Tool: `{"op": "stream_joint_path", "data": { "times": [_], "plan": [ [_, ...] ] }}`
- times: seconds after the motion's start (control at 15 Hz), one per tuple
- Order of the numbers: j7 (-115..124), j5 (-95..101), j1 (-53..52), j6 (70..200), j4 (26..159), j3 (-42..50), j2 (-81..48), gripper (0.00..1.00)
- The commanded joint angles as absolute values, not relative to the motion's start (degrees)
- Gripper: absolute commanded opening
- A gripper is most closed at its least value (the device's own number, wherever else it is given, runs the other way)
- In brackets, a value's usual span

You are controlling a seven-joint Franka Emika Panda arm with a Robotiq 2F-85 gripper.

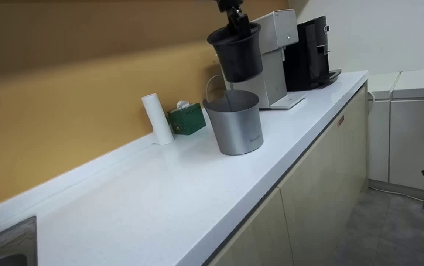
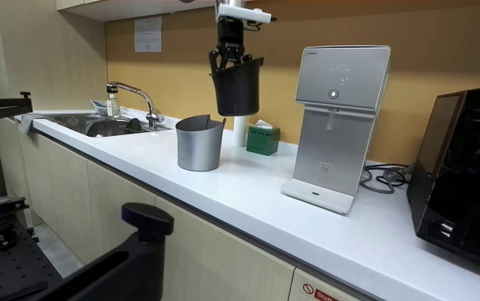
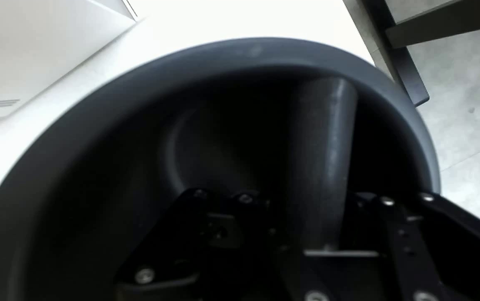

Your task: Remove the black bin from the grey bin

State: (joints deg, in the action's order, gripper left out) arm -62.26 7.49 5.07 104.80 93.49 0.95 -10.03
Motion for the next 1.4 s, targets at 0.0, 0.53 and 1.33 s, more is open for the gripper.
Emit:
{"op": "stream_joint_path", "data": {
  "times": [0.0,0.53,1.33],
  "plan": [
    [-65.6,7.3,7.3,101.6,90.4,2.9,-9.9,0.02],
    [-73.2,3.9,11.7,96.1,93.4,5.8,-9.8,0.02],
    [-77.9,-2.0,13.5,108.8,111.2,7.8,-4.5,0.02]
  ]
}}
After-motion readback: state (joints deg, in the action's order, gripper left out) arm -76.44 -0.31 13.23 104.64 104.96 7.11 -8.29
